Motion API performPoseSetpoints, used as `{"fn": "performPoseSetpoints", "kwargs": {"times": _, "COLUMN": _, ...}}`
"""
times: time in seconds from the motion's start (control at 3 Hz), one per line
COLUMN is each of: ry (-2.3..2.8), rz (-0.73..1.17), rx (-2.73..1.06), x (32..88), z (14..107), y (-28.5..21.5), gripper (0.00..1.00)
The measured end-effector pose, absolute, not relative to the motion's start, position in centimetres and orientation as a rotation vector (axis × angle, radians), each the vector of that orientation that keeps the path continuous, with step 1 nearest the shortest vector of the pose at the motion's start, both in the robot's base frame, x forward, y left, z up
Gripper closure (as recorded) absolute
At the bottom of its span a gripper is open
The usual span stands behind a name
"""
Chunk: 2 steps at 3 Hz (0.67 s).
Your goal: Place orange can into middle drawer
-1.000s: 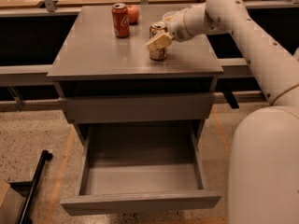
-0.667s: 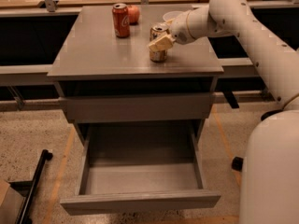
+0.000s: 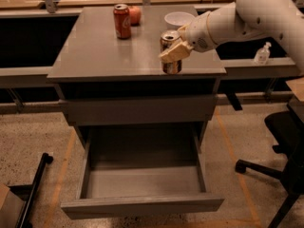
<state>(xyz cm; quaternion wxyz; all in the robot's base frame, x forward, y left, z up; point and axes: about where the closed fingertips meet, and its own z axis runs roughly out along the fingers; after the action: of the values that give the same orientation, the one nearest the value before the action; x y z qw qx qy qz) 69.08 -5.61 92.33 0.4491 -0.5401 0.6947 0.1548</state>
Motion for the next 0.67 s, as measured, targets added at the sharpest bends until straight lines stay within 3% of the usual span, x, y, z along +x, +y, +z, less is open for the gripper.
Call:
{"fn": "performPoseSetpoints", "kwargs": {"times": 0.33, "ry": 1.767, "rz": 0.354, "rx": -1.364, "x": 61.95, "z": 93.85, "y": -7.36, "gripper": 1.0}}
{"fn": "performPoseSetpoints", "kwargs": {"times": 0.67, "ry": 1.762, "rz": 0.36, "rx": -1.368, "x": 62.34, "z": 93.7, "y": -6.94, "gripper": 1.0}}
